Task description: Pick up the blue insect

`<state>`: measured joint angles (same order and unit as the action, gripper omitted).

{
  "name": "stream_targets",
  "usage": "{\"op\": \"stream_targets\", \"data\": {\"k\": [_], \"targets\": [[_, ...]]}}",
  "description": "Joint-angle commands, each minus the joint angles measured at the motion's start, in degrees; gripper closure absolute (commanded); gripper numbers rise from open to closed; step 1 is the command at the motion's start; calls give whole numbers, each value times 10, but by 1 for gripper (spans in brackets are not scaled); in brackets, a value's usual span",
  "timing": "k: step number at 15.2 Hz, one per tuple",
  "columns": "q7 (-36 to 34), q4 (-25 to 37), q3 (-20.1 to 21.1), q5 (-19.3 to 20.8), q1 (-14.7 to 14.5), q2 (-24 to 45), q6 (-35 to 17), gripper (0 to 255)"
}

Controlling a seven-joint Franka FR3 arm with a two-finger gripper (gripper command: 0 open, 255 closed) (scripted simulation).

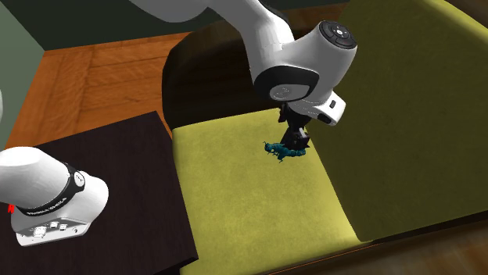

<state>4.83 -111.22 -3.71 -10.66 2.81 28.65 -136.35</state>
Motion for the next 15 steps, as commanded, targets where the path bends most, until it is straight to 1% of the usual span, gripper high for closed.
{"op": "stream_targets", "data": {"k": [1,5,7,8,15], "targets": [[3,1,1,-2,1,12,-11,0],[8,4,5,-7,3,39,-36,0],[8,4,5,-7,3,39,-36,0],[8,4,5,-7,3,39,-35,255],[8,4,5,-7,3,40,-35,255]]}}
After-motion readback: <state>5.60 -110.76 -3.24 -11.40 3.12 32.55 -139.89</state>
